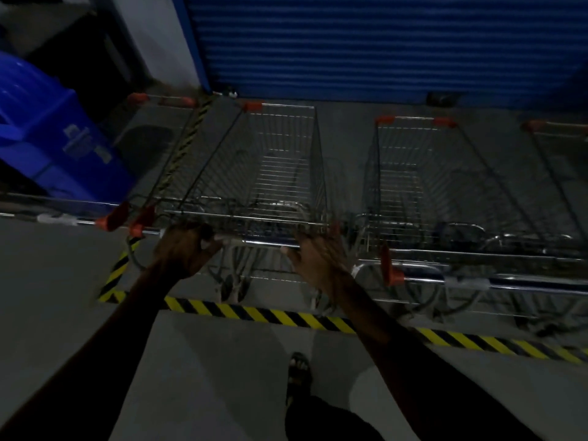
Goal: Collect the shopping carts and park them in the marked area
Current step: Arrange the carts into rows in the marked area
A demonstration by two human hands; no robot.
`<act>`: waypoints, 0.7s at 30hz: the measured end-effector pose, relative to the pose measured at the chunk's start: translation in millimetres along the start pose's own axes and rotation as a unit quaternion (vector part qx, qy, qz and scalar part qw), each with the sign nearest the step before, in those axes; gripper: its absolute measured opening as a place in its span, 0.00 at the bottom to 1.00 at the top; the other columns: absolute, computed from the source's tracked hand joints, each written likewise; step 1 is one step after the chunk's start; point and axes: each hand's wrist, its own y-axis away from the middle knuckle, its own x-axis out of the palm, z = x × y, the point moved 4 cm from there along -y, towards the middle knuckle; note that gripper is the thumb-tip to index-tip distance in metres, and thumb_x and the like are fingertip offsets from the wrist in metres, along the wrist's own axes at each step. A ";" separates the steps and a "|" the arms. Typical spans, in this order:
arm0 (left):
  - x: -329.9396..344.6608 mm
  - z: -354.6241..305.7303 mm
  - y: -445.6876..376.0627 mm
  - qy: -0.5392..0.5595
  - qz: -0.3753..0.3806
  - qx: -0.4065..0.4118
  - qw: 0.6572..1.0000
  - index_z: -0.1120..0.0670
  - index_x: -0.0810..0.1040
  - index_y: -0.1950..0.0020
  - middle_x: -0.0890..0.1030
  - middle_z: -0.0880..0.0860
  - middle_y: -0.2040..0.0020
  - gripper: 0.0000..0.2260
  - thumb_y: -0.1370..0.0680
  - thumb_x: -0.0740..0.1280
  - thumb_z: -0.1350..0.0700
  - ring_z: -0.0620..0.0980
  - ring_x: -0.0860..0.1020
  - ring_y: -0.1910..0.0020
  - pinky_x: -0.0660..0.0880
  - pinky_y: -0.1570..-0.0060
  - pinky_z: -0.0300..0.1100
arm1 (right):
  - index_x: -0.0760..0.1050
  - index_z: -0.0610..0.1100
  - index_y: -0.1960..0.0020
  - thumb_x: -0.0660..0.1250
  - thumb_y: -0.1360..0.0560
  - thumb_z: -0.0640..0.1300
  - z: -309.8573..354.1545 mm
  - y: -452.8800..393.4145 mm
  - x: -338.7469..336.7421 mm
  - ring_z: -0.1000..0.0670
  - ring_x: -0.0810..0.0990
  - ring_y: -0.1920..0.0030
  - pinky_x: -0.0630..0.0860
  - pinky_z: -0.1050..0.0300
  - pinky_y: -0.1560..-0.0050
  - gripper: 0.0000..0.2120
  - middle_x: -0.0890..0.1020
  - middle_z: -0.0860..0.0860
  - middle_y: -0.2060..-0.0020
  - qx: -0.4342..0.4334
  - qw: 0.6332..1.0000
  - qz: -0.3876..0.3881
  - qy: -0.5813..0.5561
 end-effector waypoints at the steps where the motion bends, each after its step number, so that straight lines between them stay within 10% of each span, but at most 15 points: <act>1: 2.1 8.0 -3.9 -0.003 0.009 -0.004 1.000 0.52 0.82 0.57 0.85 0.55 0.57 0.34 0.22 0.54 0.23 0.58 0.83 0.56 0.74 0.58 0.47 | 0.81 0.50 0.35 0.41 0.18 0.71 1.8 -0.3 1.5 0.42 0.85 0.44 0.51 0.31 0.20 0.38 0.88 0.48 0.55 0.003 1.000 -0.014 0.012; 5: 9.3 20.3 -7.3 -0.004 0.033 -0.029 0.999 0.55 0.81 0.54 0.83 0.54 0.59 0.33 0.23 0.61 0.23 0.57 0.82 0.58 0.73 0.58 0.46 | 0.84 0.46 0.44 0.44 0.18 0.70 2.6 4.9 2.6 0.44 0.87 0.60 0.58 0.31 0.21 0.38 0.85 0.49 0.69 0.000 0.997 -0.069 0.019; 12: 6.5 22.7 8.9 0.003 -0.015 0.067 0.998 0.50 0.71 0.64 0.72 0.47 0.70 0.31 0.22 0.58 0.23 0.51 0.75 0.69 0.64 0.66 0.44 | 0.84 0.49 0.46 0.44 0.18 0.72 8.1 17.9 10.9 0.47 0.86 0.47 0.50 0.35 0.18 0.37 0.86 0.50 0.61 0.003 0.998 -0.038 0.045; 21: 7.7 32.5 25.8 0.008 -0.058 0.096 0.994 0.52 0.80 0.59 0.82 0.53 0.66 0.28 0.22 0.62 0.27 0.58 0.83 0.60 0.73 0.55 0.49 | 0.77 0.47 0.62 0.57 0.18 0.65 32.2 42.7 1.2 0.45 0.83 0.65 0.54 0.37 0.20 0.26 0.79 0.50 0.72 0.005 0.993 -0.121 0.008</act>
